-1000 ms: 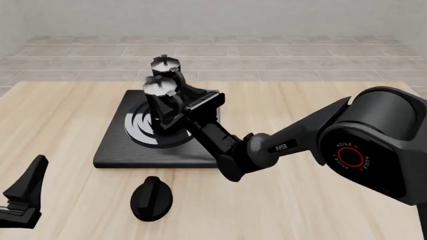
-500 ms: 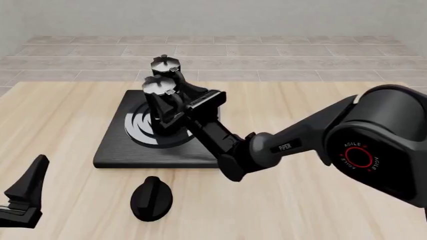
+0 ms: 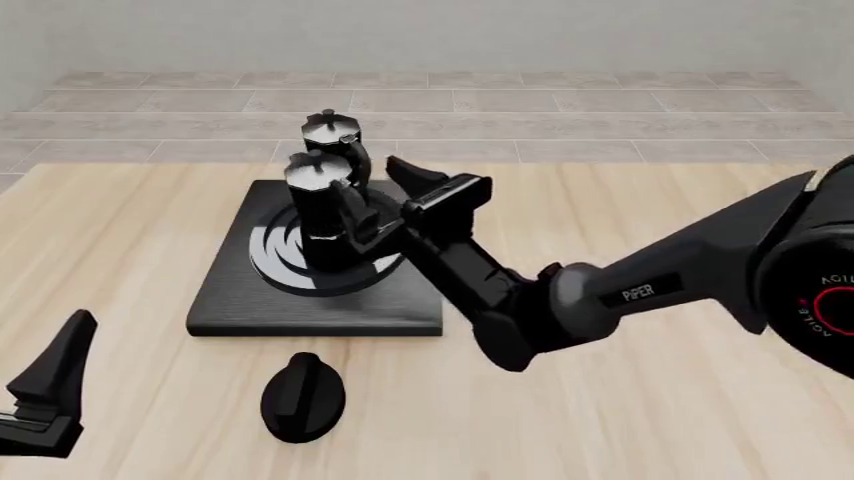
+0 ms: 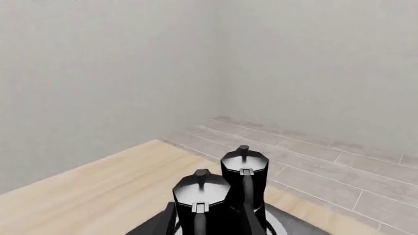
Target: Put both moka pots on the stove.
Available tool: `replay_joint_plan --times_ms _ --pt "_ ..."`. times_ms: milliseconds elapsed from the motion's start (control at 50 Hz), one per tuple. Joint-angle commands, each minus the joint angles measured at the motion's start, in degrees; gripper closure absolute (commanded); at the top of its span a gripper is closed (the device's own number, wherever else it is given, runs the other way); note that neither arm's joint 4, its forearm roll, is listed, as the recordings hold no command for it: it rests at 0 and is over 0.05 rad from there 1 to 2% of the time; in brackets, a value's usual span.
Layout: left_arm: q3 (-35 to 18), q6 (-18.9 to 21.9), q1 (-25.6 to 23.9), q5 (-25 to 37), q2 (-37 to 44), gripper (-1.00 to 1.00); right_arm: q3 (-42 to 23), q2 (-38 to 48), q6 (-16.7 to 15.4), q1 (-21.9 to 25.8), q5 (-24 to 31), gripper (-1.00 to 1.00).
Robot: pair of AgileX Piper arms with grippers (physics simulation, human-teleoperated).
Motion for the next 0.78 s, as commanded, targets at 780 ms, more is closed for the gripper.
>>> replay_joint_plan --times_ms 780 --pt "0.01 1.73 0.03 1.3 -1.98 -1.0 40.59 -38.65 -2.71 0.67 0.0 -1.0"
